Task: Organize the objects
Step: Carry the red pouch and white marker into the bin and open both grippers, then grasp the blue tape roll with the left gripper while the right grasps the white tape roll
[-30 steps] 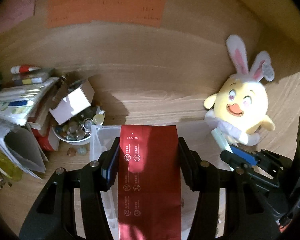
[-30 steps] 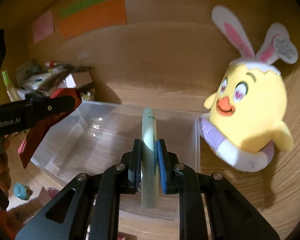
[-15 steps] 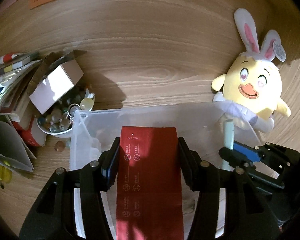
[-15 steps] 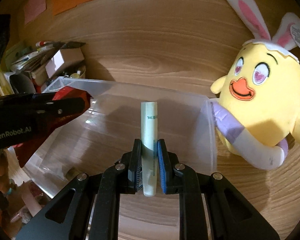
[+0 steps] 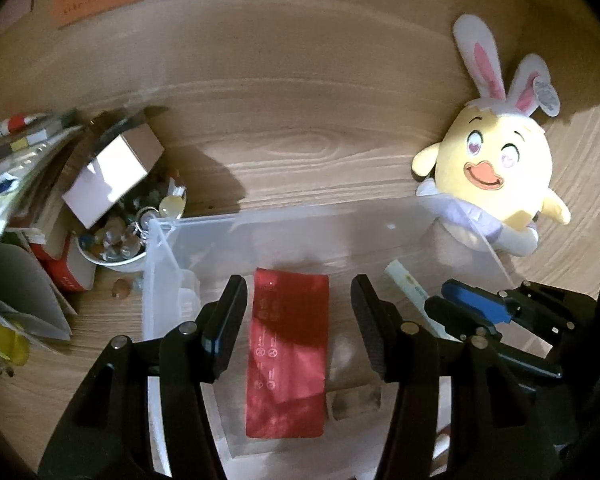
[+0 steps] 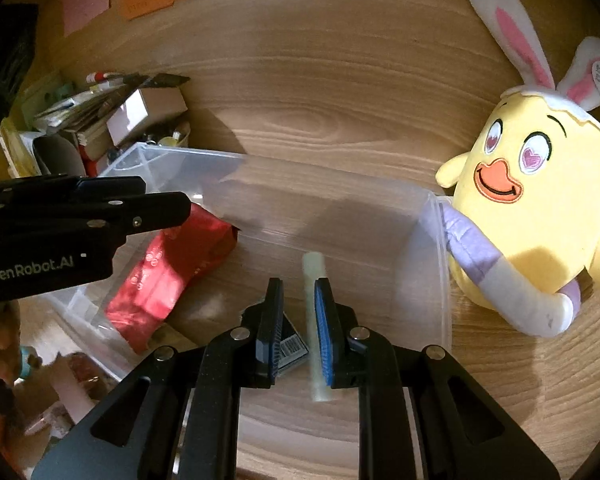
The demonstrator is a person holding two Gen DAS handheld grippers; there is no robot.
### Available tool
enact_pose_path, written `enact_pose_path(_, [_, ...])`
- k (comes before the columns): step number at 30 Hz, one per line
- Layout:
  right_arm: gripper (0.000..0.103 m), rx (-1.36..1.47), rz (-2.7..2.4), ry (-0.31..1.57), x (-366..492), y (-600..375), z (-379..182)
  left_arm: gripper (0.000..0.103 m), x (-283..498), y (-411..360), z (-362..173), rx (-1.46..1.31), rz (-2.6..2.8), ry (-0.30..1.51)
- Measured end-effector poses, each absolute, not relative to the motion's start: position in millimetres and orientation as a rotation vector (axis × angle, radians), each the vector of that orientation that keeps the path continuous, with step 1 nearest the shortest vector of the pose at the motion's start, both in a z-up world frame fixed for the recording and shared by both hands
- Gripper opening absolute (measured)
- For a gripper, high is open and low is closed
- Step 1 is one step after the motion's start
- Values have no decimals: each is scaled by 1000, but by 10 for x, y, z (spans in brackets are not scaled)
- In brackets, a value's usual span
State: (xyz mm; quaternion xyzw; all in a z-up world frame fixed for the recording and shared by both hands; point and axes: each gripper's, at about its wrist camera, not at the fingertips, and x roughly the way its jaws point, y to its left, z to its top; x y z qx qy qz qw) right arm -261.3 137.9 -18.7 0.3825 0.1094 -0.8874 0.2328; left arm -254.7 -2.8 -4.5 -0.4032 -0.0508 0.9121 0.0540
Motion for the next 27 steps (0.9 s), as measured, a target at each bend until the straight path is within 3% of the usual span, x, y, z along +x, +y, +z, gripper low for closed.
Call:
enact_pose_path(4, [19,1019,-2446,282,-2547,1397,-85,55,-2403,-56,68,-1193,2780,-150])
enact_pose_path(15, [52,873,-2480,269,-2061,1513,219,73,-1875,-250,273,-1098,2831,-155])
enact_pose_path(27, [54,852,-2450,274,-1599,1487,181,85,-1241,-509,264,-1060,2895,-119])
